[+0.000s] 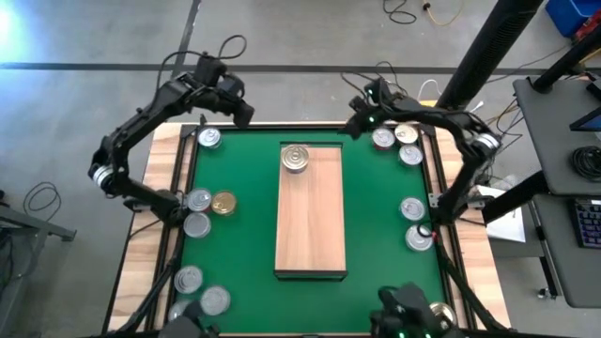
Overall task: Stack canned seafood by type on shelf
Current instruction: Stack the blue pink tuna can on top of the other blue pink tuna can on the shelf
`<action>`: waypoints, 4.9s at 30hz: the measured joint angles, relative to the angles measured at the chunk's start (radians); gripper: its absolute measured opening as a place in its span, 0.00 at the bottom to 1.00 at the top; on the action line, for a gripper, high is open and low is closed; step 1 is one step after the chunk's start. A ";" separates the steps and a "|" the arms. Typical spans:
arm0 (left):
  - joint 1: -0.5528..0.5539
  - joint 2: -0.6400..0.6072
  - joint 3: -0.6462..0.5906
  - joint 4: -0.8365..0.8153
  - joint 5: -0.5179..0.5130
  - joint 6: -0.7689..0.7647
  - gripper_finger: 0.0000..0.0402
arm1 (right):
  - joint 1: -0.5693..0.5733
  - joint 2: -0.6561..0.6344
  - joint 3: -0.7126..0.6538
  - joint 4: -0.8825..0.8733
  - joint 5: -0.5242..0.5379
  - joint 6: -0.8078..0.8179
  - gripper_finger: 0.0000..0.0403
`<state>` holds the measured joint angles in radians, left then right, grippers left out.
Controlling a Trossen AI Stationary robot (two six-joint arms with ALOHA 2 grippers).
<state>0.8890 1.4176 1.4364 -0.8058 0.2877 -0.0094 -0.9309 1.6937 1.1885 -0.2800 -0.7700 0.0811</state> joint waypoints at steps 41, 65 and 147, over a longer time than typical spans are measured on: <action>0.045 -0.300 -0.340 0.020 -0.146 0.039 0.00 | 0.213 0.581 1.044 -0.550 0.145 0.726 0.03; 0.045 -0.340 -0.433 0.194 -0.120 -0.086 0.00 | 0.273 0.706 1.087 -0.777 0.123 0.607 0.03; -0.412 -0.351 -0.418 0.778 0.009 -0.503 0.41 | 0.185 -0.461 -0.422 -0.567 0.407 0.274 0.03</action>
<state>0.4768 1.0666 1.0187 -0.0276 0.2967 -0.5123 -0.7457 1.2322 0.7665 -0.8473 -0.3629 0.3549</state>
